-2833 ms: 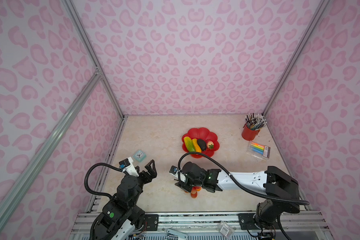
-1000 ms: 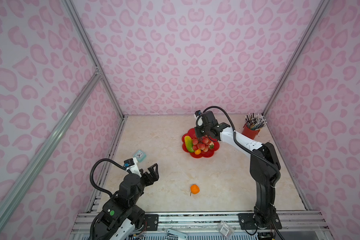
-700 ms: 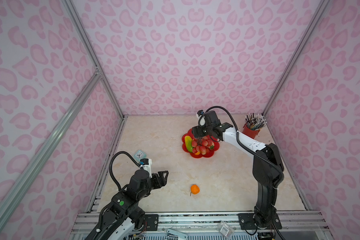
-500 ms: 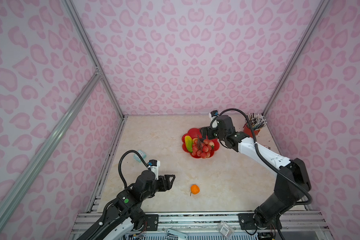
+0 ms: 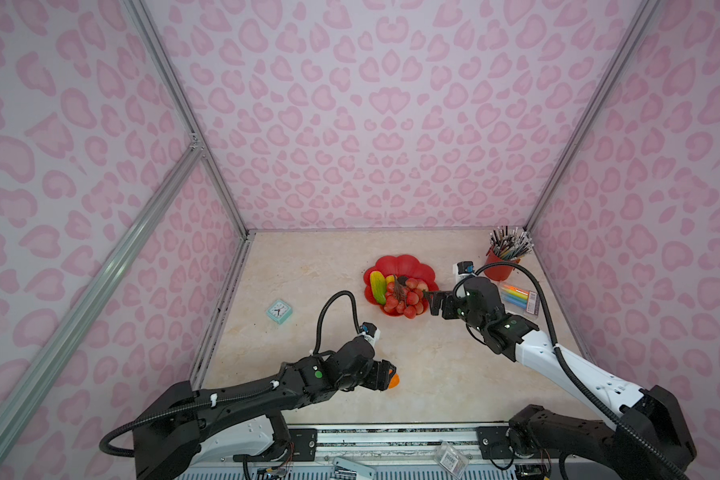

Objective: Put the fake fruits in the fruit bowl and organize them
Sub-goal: 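Grasp the orange with left gripper while right gripper releases lychees and withdraws, then carry the orange to the bowl edge with the left gripper and release it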

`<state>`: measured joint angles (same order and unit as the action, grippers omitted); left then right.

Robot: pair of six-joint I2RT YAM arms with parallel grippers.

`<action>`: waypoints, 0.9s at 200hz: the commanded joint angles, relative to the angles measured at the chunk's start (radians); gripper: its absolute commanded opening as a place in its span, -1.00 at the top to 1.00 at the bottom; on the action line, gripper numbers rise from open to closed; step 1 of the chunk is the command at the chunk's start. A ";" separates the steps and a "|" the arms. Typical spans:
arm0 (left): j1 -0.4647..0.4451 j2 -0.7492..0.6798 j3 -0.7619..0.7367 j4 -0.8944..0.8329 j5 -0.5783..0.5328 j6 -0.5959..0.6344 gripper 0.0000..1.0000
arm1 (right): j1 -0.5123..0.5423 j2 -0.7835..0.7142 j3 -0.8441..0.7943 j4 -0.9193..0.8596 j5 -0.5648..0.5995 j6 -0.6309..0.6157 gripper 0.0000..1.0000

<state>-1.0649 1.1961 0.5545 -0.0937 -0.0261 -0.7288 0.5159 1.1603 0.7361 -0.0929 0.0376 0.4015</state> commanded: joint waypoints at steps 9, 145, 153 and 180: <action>-0.035 0.106 0.025 0.049 0.011 -0.008 -0.57 | -0.005 -0.027 -0.023 -0.030 0.038 0.017 -0.98; 0.186 0.001 0.149 -0.087 -0.003 0.173 0.48 | -0.042 -0.115 -0.086 -0.027 0.035 0.015 -0.98; 0.231 -0.007 0.175 -0.096 0.008 0.202 0.48 | -0.043 -0.121 -0.087 -0.027 0.035 0.014 -0.98; 0.371 0.056 0.284 -0.107 0.068 0.272 0.47 | -0.047 -0.135 -0.090 -0.037 0.036 0.019 -0.98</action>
<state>-0.7727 1.2102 0.7708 -0.1780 -0.0109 -0.5571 0.4709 1.0344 0.6521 -0.1127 0.0631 0.4248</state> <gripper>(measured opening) 0.291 0.989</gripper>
